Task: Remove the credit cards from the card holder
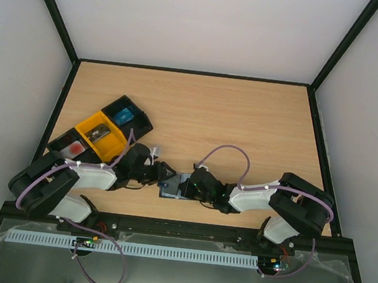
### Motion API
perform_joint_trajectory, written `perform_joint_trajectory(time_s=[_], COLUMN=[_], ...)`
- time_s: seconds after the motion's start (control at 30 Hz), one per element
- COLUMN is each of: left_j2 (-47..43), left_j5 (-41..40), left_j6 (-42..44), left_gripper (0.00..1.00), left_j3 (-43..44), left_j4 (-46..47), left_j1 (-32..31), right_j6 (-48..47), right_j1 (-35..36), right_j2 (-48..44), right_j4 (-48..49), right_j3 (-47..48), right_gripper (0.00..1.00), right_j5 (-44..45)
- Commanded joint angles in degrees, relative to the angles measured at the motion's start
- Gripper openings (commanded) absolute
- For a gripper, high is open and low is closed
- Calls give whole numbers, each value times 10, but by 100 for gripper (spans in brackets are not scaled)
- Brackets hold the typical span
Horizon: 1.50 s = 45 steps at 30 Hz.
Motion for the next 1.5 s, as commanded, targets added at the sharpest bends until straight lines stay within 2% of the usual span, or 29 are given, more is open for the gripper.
perform_joint_trajectory(time_s=[0.0,0.63,0.87,1.27,1.47], left_j2=[-4,-57,-60,-18,1], left_j5=[5,-7,5,26,27], left_j6=[-6,-13,-28,-45,-74], left_gripper=[56,57,57,57,57], left_j3=[0,18,18,49,55], left_j4=[12,-27,-3,40,79], left_j1=[-10,-32,-42,-59,-73], right_j6=[4,2,9,4,-2], right_j1=[3,3,3,4,3], right_j2=[18,-11,-57,-116,-178], right_j4=[-24,-11,-8,-34,-99], right_j3=[-20,-25,-38,-51,-66], right_gripper=[2,4,11,12,12], right_j5=[9,19,38,74,130])
